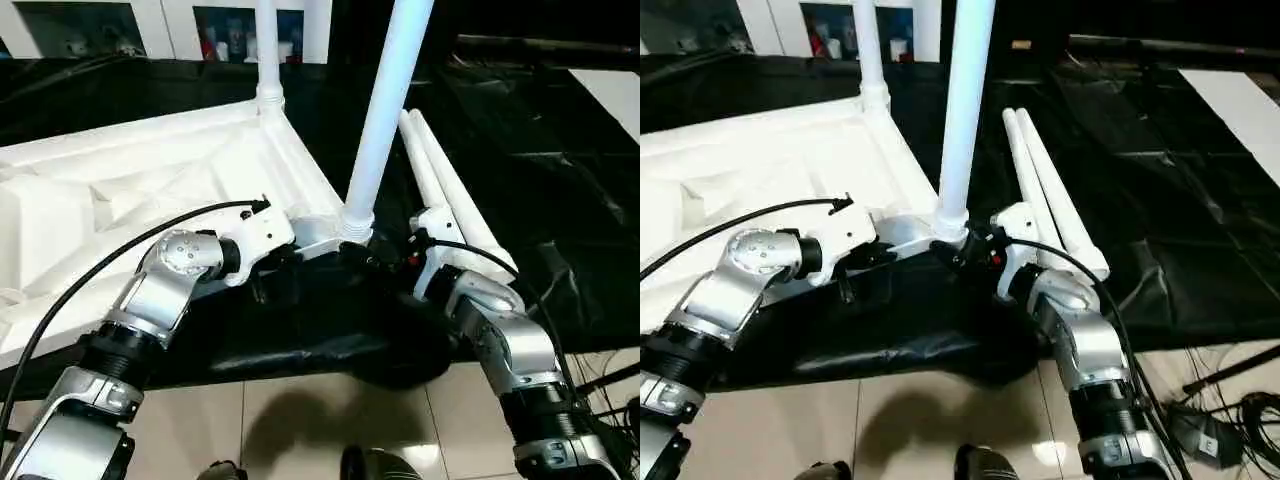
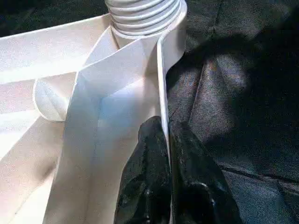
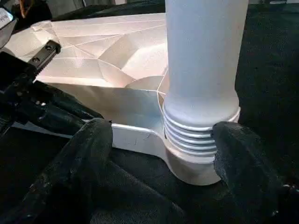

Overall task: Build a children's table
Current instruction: Insert table leg to table base

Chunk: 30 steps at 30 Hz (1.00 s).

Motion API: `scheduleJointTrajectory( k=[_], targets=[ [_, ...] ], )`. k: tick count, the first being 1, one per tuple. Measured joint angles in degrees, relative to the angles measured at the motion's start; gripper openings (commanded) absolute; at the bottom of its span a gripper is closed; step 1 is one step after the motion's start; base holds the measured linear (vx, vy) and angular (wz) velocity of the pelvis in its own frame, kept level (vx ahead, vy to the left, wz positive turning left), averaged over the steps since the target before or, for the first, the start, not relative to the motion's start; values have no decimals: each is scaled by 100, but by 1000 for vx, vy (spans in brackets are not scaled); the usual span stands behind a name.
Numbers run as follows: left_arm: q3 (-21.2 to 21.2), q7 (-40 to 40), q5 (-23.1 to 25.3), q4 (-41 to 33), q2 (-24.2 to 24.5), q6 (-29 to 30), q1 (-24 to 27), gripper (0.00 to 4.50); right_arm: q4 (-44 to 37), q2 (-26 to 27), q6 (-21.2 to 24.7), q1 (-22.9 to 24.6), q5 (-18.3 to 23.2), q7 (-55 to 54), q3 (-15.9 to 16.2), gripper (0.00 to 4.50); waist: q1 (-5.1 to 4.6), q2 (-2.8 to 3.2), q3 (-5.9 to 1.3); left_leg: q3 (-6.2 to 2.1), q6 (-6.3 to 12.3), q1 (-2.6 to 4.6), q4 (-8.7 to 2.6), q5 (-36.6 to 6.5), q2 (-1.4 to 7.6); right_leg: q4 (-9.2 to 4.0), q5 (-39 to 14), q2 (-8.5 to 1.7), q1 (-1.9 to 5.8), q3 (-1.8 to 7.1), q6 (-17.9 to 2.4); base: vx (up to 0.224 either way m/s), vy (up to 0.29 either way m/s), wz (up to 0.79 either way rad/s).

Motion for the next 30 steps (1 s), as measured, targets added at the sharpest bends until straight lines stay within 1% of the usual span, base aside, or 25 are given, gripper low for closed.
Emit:
scheduleJointTrajectory(
  k=[3, 5, 8, 9, 10, 11, 12, 13, 14, 15, 16, 17, 18, 19, 20, 21, 22, 23, 24, 25, 26, 27, 28, 29, 30],
  targets=[
    [-6, -21, -4, 75, -22, -1, 9, 0, -130, 7, 121, 37, 19, -28, 1, 360, 9, 7, 4, 3, -7, 101, -18, -35, 0, -11, -57, 5, 110, -4, 6, 0, 0, 0],
    [-14, -21, -4, 87, -27, -2, 9, 0, -202, 4, 131, 37, 26, -54, 3, 360, 18, 7, 3, 2, 8, 112, -16, -60, 0, -10, -89, 8, 146, -4, 1, 0, 0, 0],
    [-15, -20, -3, 98, -25, -54, 8, 0, -327, -26, 175, 61, -127, -163, 69, 360, 36, 21, -5, 2, 59, 122, -3, -94, -2, -12, -137, 11, 176, -4, -37, 39, 8, 2],
    [-23, -21, -2, 116, -34, -76, -2, 0, -413, -50, 228, 95, -169, -205, 90, 360, 30, 41, -23, -81, 150, 52, 57, -139, -17, -36, -158, 0, 202, -67, -48, 61, 14, 3],
    [-60, -26, 3, 116, -54, -82, -24, 0, -442, -82, 258, 136, -181, -243, 91, 360, -5, 93, -41, -201, 282, -46, 148, -186, -16, -86, -161, -27, 242, -200, -31, 57, 23, 27],
    [-75, -27, 4, 116, -55, -116, -34, 0, -473, -100, 269, 167, -183, -261, 86, 360, -22, 98, -45, -283, 400, -107, 200, -223, -31, -106, -176, -53, 276, -299, -8, 54, 22, 56],
    [-75, -33, 9, 117, -32, -141, -50, 0, -521, -108, 314, 169, -183, -282, 94, 360, -90, 104, -45, -418, 667, -207, 307, -272, -84, -119, -214, -109, 332, -447, 42, 54, 22, 56],
    [-71, -33, 11, 118, -20, -151, -52, 0, -544, -103, 324, 168, -183, -294, 103, 360, -114, 107, -45, -495, 782, -241, 337, -293, -115, -125, -243, -126, 370, -511, 39, 60, 11, 57],
    [-66, -38, 11, 119, -1, -164, -52, 0, -569, -93, 324, 174, -184, -312, 121, 360, -138, 131, -37, -586, 872, -278, 372, -310, -136, -162, -263, -130, 436, -607, 41, 67, -3, 55],
    [-59, -45, 8, 129, 8, -176, -50, 0, -581, -81, 323, 187, -183, -339, 135, 360, -145, 148, -35, -699, 923, -284, 391, -333, -160, -198, -294, -126, 513, -707, 45, 67, -3, 55],
    [-41, -54, -4, 152, 22, -193, -27, 0, -580, -45, 344, 185, -177, -358, 143, 360, -167, 140, -25, -726, 908, -163, 349, -342, -128, -101, -368, -107, 488, -658, -52, 89, -46, 37],
    [-14, -86, -36, 193, 36, -222, 23, 0, -592, 35, 371, 181, -166, -367, 163, 360, -189, 128, -28, -730, 888, -64, 316, -355, -170, 43, -511, -109, 475, -605, -290, 113, -78, 11],
    [-4, -122, -56, 256, 86, -223, 34, 0, -625, 74, 405, 173, -130, -375, 186, 360, -182, 91, -21, -704, 768, 82, 297, -411, -210, 385, -624, -114, 385, -429, -435, 113, -78, 11],
    [11, -127, -56, 292, 107, -222, 45, 0, -637, 77, 425, 178, -117, -375, 187, 360, -179, 43, -26, -665, 694, 167, 304, -451, -253, 530, -676, -113, 311, -300, -393, 100, -92, -2],
    [36, -127, -57, 310, 98, -222, 49, 0, -637, 48, 428, 189, -113, -377, 178, 360, -170, -16, -21, -627, 668, 225, 305, -470, -297, 537, -705, -109, 276, -157, -129, 85, -113, 3],
    [56, -117, -60, 321, 55, -222, 48, 0, -635, -38, 443, 243, -112, -382, 119, 360, -119, -31, -21, -579, 819, 201, 334, -519, -310, 541, -734, -77, 342, -92, 45, 85, -113, 3],
    [42, -116, -63, 318, -23, -223, 42, 0, -622, -80, 466, 287, -115, -393, 57, 360, -38, -11, -23, -585, 1039, 80, 611, -559, -319, 471, -740, 21, 407, -13, 27, 123, -110, 17],
    [-39, -126, -49, 318, -97, -221, 39, 0, -622, -129, 486, 363, -118, -400, 6, 360, -2, -3, -23, -567, 1071, -48, 879, -532, -366, 358, -734, 104, 511, 60, 11, 139, -77, 23],
    [-119, -191, -66, 314, -119, -229, 44, 0, -632, -148, 493, 377, -120, -416, -42, 360, 64, 7, -29, -549, 989, -182, 977, -483, -463, 239, -726, 189, 624, 140, 0, 139, -77, 23],
    [-151, -235, -69, 301, -121, -246, 43, 0, -651, -145, 492, 355, -120, -423, -61, 360, 110, 46, -38, -532, 905, -279, 883, -430, -499, 168, -723, 268, 693, 143, -6, 126, -36, 21],
    [-180, -250, -58, 265, -110, -274, 42, 0, -675, -140, 493, 319, -118, -426, -63, 360, 164, 135, -52, -531, 880, -370, 667, -337, -486, 138, -722, 373, 736, 94, -13, 0, 0, 0],
    [-204, -281, -47, 196, -49, -330, 24, 0, -756, -119, 493, 277, -112, -428, -45, 360, 165, 301, -75, -594, 621, -436, 495, -114, -391, 187, -769, 521, 753, -53, -20, 0, 0, 0],
    [-182, -283, -49, 193, 40, -377, 37, 0, -769, -14, 497, 257, -110, -474, 0, 360, 133, 286, -73, -625, 586, -401, 546, -158, -372, 434, -832, 454, 633, -185, -51, 0, 0, 0],
    [-111, -272, -86, 232, 80, -397, 53, 0, -820, 6, 501, 243, -79, -455, 89, 360, 104, 264, -84, -665, 598, -378, 541, -173, -415, 795, -814, 391, 425, -175, -82, 65, -18, -13],
    [-9, -273, -120, 297, 144, -396, 73, 0, -870, -9, 506, 254, -58, -406, 126, 360, 62, 253, -89, -692, 564, -345, 525, -153, -474, 928, -713, 262, 178, -89, 61, 65, -18, -13]
  ],
)
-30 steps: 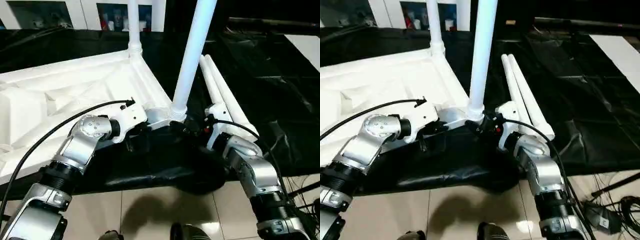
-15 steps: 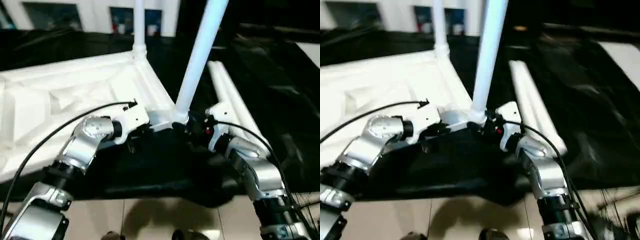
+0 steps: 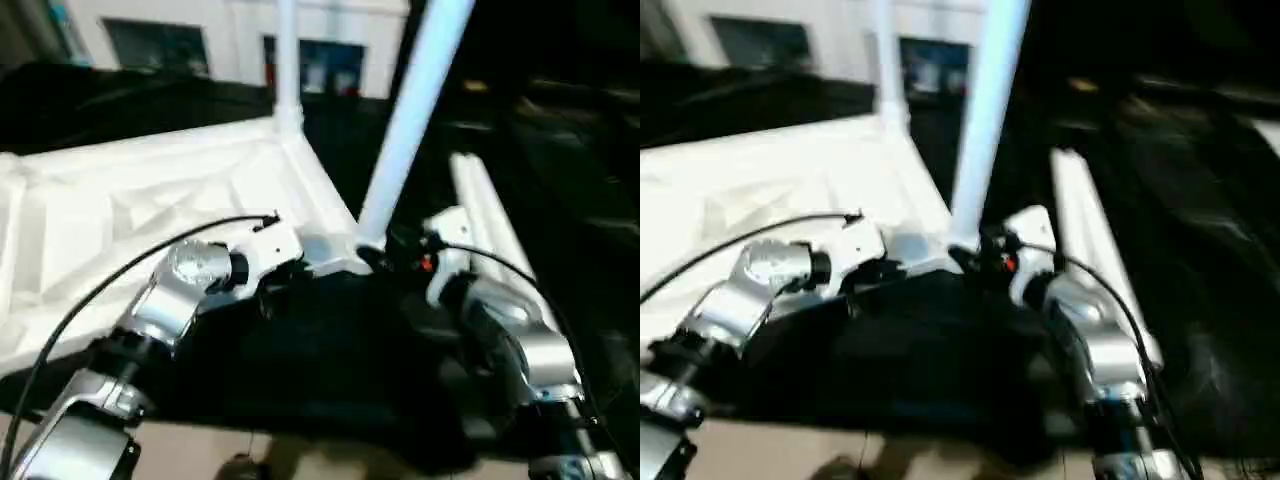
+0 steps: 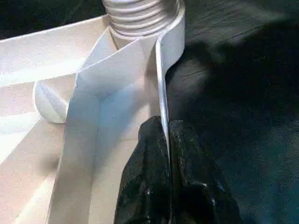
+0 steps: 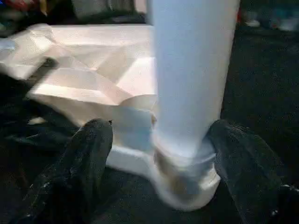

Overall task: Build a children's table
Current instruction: Insert table leg to table base

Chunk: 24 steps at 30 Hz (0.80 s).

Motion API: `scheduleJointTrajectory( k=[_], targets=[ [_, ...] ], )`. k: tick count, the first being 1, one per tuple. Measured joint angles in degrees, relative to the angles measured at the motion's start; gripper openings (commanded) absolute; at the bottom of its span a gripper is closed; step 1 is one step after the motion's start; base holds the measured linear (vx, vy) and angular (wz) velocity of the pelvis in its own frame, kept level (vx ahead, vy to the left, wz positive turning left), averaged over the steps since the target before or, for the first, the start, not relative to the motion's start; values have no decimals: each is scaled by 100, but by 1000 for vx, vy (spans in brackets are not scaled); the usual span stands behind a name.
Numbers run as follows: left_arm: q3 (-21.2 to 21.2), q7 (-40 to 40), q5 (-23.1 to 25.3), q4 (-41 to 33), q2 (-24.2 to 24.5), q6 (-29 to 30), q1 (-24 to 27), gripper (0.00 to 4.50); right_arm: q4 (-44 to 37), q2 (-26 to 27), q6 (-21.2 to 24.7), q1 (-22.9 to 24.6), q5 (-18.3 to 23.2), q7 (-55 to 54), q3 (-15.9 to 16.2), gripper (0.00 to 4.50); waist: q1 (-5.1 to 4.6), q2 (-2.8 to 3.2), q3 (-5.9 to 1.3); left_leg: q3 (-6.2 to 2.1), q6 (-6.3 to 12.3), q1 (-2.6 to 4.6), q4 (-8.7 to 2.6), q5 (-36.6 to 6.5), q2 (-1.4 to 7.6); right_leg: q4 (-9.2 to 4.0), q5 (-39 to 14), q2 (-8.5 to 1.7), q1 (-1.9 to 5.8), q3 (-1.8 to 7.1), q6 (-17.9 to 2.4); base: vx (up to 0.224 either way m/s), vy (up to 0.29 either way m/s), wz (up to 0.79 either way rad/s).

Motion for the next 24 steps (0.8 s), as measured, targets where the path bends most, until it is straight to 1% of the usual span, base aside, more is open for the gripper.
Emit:
scheduleJointTrajectory(
  k=[1, 2, 3, 4, 5, 6, 7, 8, 9, 10, 12, 13, 14, 19, 22, 24],
  targets=[
    [62, -5, -31, 29, 15, 0, 1, 0, -4, -46, 22, -1, 8, 27, -6, 360, -25, -62, -6, 6, -8, 0, 4, 4, -67, -145, 186, -152, -154, 161, 204, -80, 32, -13],
    [108, -9, -56, 38, 10, 0, -4, 0, -6, -116, 66, 15, 16, 47, -34, 360, -71, -179, -23, 44, -11, -43, 61, 4, -190, -491, 376, -366, -234, 395, 402, -185, 87, 5],
    [115, -49, -50, 23, -19, 6, -36, 0, 18, -246, 111, 44, 36, 60, -115, 360, -77, -230, -8, 88, -19, -89, 82, -7, -193, -478, 535, -469, -323, 450, 479, -185, 87, 5],
    [114, -109, -50, 22, -18, 8, -47, 0, 17, -308, 120, 74, 58, 67, -168, 360, -85, -232, -8, 118, -34, -90, 19, 9, -159, -496, 554, -460, -326, 428, 452, -141, 30, 26],
    [111, -160, -53, 22, -19, 7, -46, 0, 16, -368, 133, 81, 89, 100, -218, 360, -69, -232, -8, 158, -71, -71, -55, 46, -119, -561, 600, -443, -320, 400, 413, -75, -57, 11],
    [99, -233, -55, 24, -17, 8, -40, 0, 2, -425, 167, 80, 133, 207, -232, 360, -60, -226, -7, 188, -134, -47, -130, 112, -57, -651, 640, -399, -287, 374, 326, -75, -57, 11],
    [75, -277, -54, 24, -16, 10, -36, 0, -13, -436, 184, 79, 147, 280, -227, 360, -60, -221, -5, 229, -142, -41, -143, 139, 27, -707, 675, -365, -259, 346, 291, -62, -82, -3],
    [56, -328, -54, 24, 4, 9, -37, 0, -43, -444, 193, 79, 162, 337, -213, 360, -65, -221, -5, 264, -174, -41, -144, 164, 91, -729, 700, -359, -250, 307, 250, -69, -67, 1],
    [33, -394, -56, 24, 10, 9, -36, 0, -106, -474, 202, 79, 185, 448, -195, 360, -67, -215, -1, 337, -208, -42, -145, 187, 155, -738, 722, -360, -249, 278, 213, -69, -67, 1],
    [3, -416, -69, 24, 9, 9, -37, 0, -142, -489, 202, 78, 192, 507, -192, 360, -67, -212, 1, 402, -224, -41, -145, 201, 202, -740, 734, -361, -250, 266, 194, -78, -36, 4],
    [-42, -498, -108, 24, 20, 9, -32, 0, -155, -565, 202, 76, 188, 603, -155, 360, -66, -213, 3, 494, -233, -39, -145, 218, 272, -743, 747, -363, -251, 251, 173, -77, -18, 4],
    [-54, -547, -123, 24, 25, 8, -25, 0, -155, -618, 202, 74, 184, 660, -132, 360, -66, -213, 3, 532, -233, -39, -146, 218, 293, -746, 747, -365, -255, 250, 174, -64, -12, 3],
    [-54, -584, -135, 24, 32, 8, -19, 0, -155, -651, 201, 72, 181, 700, -107, 360, -70, -214, 3, 543, -233, -39, -146, 218, 300, -746, 745, -365, -257, 250, 178, -52, -5, 1],
    [-53, -738, -168, 24, 55, 8, -5, 0, -152, -842, 158, 58, 133, 957, 132, 360, -67, -217, 5, 546, -237, -41, -146, 220, 305, -751, 746, -365, -264, 247, 185, -10, -1, 0],
    [-50, -860, -199, 23, 75, 5, -5, 0, -22, -932, -35, -18, -61, 1060, 249, 360, -66, -218, 3, 548, -238, -41, -146, 221, 306, -749, 749, -365, -264, 246, 181, 0, 0, 0],
    [-50, -995, -269, 8, 118, 2, -4, 0, 260, -948, -301, -119, -217, 1133, 353, 360, -66, -218, 3, 551, -238, -41, -146, 221, 310, -746, 767, -365, -266, 244, 152, 0, 0, 0]
  ],
)
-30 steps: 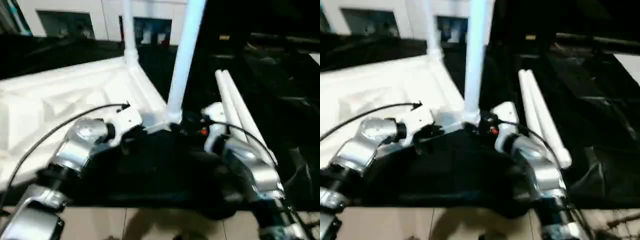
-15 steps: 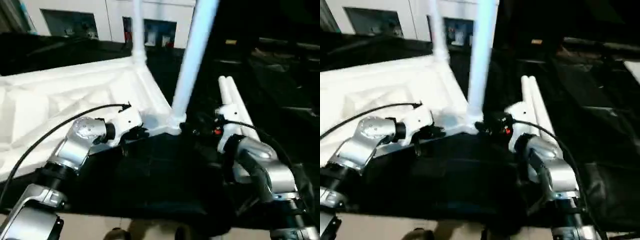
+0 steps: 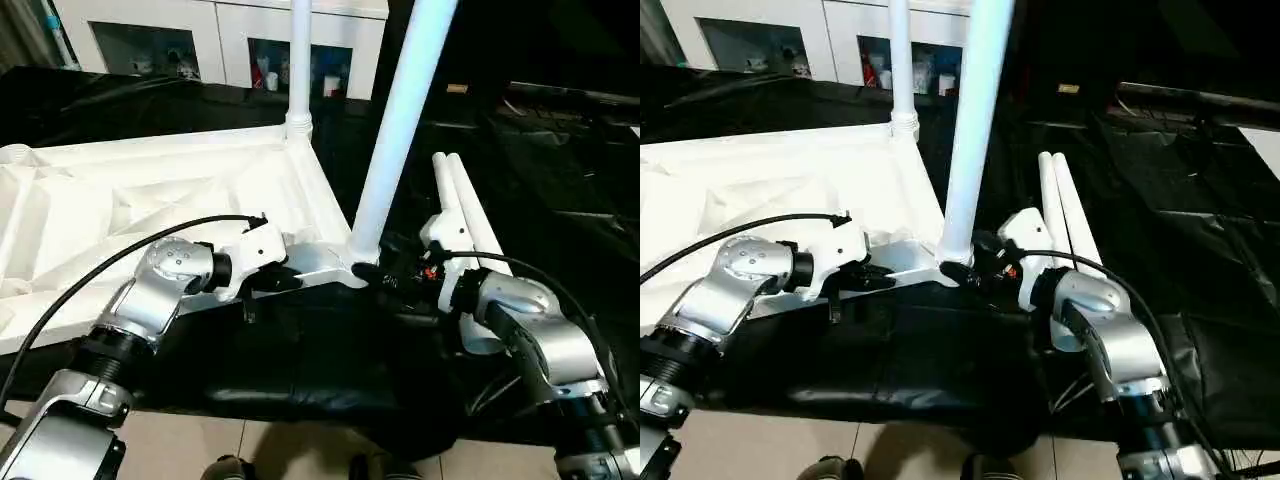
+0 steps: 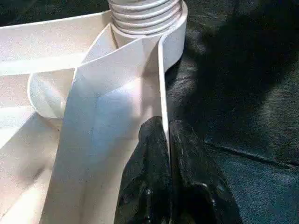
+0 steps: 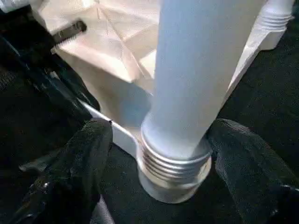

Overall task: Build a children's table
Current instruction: Insert table leg to table base, then rotate leg to tighten

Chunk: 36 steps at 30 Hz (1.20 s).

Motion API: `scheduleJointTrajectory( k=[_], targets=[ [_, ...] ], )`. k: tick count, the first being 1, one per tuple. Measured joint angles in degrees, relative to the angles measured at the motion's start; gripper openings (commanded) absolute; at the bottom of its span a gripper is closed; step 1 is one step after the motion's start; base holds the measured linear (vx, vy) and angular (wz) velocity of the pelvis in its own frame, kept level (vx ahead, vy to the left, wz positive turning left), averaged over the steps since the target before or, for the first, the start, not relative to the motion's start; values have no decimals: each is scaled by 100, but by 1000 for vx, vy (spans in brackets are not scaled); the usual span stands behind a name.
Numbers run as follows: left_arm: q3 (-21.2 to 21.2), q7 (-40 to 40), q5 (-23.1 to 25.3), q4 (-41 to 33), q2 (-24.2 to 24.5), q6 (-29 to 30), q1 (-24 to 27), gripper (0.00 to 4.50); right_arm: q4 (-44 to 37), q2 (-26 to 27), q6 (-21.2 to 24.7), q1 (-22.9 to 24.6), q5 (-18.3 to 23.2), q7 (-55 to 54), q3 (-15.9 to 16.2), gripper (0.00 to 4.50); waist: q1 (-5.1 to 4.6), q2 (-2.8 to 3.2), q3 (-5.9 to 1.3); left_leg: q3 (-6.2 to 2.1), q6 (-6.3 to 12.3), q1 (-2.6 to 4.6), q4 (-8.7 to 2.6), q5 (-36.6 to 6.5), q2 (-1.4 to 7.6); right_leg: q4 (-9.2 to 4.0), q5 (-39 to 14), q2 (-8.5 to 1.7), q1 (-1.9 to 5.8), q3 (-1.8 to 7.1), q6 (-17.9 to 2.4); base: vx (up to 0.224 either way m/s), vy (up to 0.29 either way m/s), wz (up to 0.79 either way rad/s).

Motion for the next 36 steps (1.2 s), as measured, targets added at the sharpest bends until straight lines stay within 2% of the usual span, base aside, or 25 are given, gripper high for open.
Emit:
scheduleJointTrajectory(
  k=[8, 14, 23, 24, 26, 29, 36],
  targets=[
    [-2, -369, -109, -224, 90, 0, 84, 0, 514, 76, -353, -367, -97, 179, 75, 360, 58, 0, 0, 22, 23, -7, -11, 12, 15, -12, -16, 1, -4, -8, 11, 0, 0, 0],
    [-2, -489, -119, -254, 117, -1, 117, 0, 665, 16, -536, -393, -42, 709, 230, 360, 106, 0, 0, 34, 13, -2, -14, 7, 21, -14, -15, 1, -3, -7, 10, 0, 0, 0],
    [-3, -571, -161, -324, 155, -3, 161, 0, 1130, -40, -902, -580, -140, 923, 305, 360, 152, 0, 0, 115, 13, 7, -13, 9, 70, -10, -15, 2, -5, -6, 10, 0, 0, 0],
    [-3, -582, -161, -328, 156, -3, 161, 0, 1155, -40, -929, -583, -155, 929, 336, 343, 155, 0, 0, 129, 13, 7, -14, 9, 71, -12, -15, 1, -6, -5, 10, 0, 0, 0],
    [-3, -586, -161, -337, 156, -3, 161, 0, 1221, -40, -989, -583, -188, 945, 352, 343, 156, 0, 0, 136, 13, 6, -14, 9, 71, -13, -15, 1, -8, -4, 10, 0, 0, 0],
    [-3, -625, -165, -340, 155, -2, 164, 0, 1350, -40, -1105, -602, -276, 1000, 354, 307, 156, 0, 0, 140, 13, 7, -14, 9, 72, -12, -15, 1, -8, -3, 10, 0, 0, 0],
    [-2, -627, -169, -339, 165, -1, 170, 0, 1582, -23, -1360, -703, -305, 1081, 398, 274, 154, -1, 0, 144, 14, 7, -13, 10, 74, -11, -15, 1, -8, -1, 10, 0, 0, 0]
  ],
)
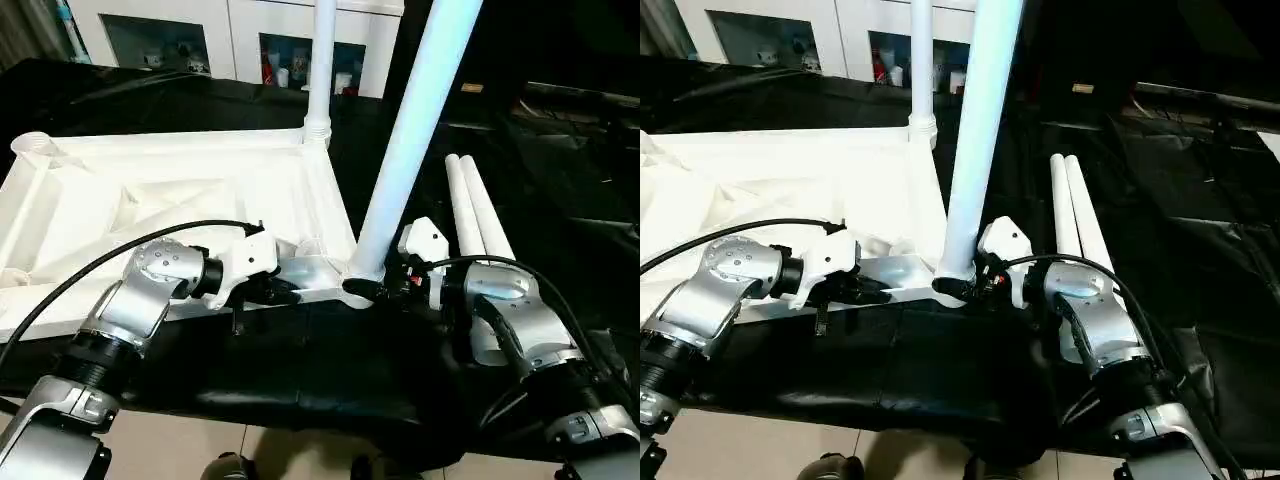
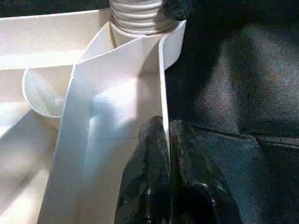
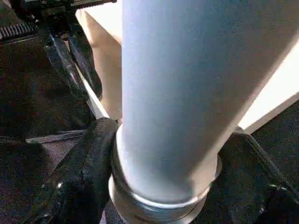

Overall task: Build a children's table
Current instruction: Rotate leg to tighten

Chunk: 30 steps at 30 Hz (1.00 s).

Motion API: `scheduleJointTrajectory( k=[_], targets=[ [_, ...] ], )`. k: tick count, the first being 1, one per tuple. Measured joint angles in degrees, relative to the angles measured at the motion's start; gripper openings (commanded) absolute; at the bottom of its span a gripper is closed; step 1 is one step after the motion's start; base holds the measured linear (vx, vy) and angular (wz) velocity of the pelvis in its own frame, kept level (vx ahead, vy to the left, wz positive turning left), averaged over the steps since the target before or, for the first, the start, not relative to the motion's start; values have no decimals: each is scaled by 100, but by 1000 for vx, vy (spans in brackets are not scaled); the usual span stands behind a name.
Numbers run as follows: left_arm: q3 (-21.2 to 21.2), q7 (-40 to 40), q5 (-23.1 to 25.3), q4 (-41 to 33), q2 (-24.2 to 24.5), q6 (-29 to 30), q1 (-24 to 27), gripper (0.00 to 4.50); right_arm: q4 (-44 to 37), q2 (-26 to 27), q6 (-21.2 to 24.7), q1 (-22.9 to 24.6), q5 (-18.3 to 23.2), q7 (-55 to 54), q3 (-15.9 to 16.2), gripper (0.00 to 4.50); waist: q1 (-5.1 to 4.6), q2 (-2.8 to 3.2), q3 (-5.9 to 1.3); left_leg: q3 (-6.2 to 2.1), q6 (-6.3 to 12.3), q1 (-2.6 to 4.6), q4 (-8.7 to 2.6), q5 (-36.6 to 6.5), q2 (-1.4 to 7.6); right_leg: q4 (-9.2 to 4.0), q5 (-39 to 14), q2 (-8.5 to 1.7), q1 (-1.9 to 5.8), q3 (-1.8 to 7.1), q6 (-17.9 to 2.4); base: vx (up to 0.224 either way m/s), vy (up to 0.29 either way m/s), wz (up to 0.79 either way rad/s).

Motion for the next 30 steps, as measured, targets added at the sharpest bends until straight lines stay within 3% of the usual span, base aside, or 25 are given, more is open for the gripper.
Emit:
scheduleJointTrajectory(
  k=[10, 16, 22, 25, 30],
  targets=[
    [1, 175, 45, 7, -16, 0, 16, 0, 44, 176, 11, 75, 3, -219, -114, 272, -4, -5, -3, 1, 0, 6, 0, 0, 3, 2, 0, 1, 2, 0, 0, 0, 0, 0],
    [41, 1139, 366, 364, -542, 342, -218, 0, 425, 991, 44, 144, -82, -1997, -551, 270, -10, -54, -36, 3, -11, 47, -3, 6, 1, 0, -3, -2, 27, 18, 6, 0, 0, 0],
    [39, 1993, 603, 629, -1078, 881, -479, 0, 980, 1803, 65, -209, -292, -3944, -933, 269, -77, -73, -50, 2, -15, 61, -44, 8, -7, -76, -13, -3, 32, 12, 22, 0, 0, 0],
    [37, 2159, 653, 698, -1190, 953, -528, 0, 1166, 1989, 2, -333, -413, -4403, -961, 269, -112, -75, -52, 2, -15, 61, -49, 8, -10, -79, -13, -4, 32, 12, 23, 0, 0, 0],
    [31, 2089, 628, 649, -1153, 995, -531, 0, 1182, 1912, -199, -291, -419, -4102, -969, 269, -119, -75, -51, 2, -15, 50, -61, 8, -10, -81, -12, -4, 26, 10, 23, 0, 0, 0]
  ],
)
